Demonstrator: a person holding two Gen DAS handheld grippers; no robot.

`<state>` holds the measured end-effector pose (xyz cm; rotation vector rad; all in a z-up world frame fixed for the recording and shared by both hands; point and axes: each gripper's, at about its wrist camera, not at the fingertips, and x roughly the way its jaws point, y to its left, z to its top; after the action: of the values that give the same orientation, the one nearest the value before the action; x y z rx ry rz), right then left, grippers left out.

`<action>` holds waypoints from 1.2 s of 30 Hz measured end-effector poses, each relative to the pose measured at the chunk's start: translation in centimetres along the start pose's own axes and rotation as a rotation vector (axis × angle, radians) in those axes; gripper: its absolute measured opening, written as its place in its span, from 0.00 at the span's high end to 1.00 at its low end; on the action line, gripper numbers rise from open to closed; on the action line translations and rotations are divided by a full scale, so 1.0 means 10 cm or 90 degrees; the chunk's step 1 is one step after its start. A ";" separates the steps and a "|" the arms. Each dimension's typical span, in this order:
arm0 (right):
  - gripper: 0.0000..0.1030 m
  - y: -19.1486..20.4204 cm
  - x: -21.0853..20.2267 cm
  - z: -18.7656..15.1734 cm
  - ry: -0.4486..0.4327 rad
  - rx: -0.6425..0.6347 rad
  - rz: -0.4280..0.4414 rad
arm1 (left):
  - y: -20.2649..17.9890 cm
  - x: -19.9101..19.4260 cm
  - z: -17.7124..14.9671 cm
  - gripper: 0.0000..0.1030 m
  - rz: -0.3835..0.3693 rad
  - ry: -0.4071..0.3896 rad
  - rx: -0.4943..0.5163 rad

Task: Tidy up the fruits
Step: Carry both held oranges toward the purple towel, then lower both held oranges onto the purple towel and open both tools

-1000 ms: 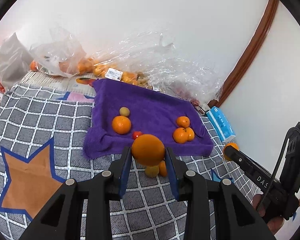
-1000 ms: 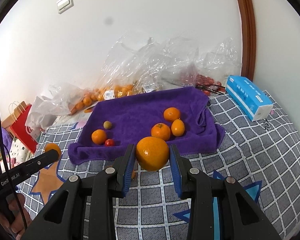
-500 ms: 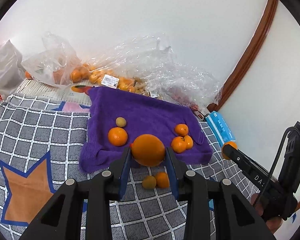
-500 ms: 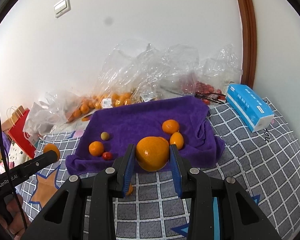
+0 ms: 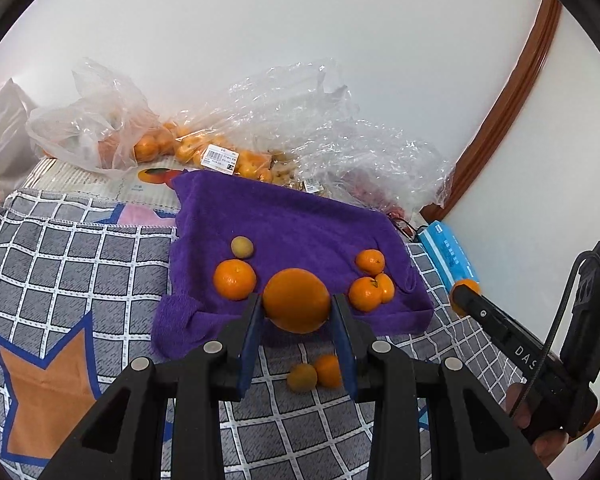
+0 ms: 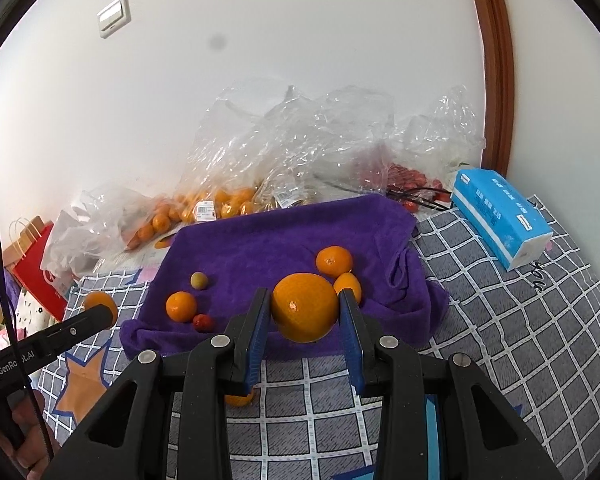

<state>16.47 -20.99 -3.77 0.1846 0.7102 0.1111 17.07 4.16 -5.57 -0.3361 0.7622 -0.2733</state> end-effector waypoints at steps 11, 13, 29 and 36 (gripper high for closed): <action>0.67 -0.06 0.19 0.12 -0.003 -0.011 -0.008 | 0.05 0.19 0.12 0.69 0.009 0.009 -0.003; 0.67 -0.07 0.23 0.14 -0.005 -0.015 -0.012 | 0.05 0.23 0.14 0.69 0.012 0.009 -0.001; 0.67 -0.33 0.68 0.28 0.012 -0.028 -0.038 | 0.25 0.57 0.30 0.69 0.016 0.021 -0.021; 0.67 -0.42 0.91 0.18 0.038 -0.038 -0.043 | 0.12 0.82 0.33 0.69 0.012 0.034 -0.006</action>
<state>24.66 -23.86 -9.13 0.0997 0.7713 0.0738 25.21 2.93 -8.94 -0.3307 0.8189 -0.2614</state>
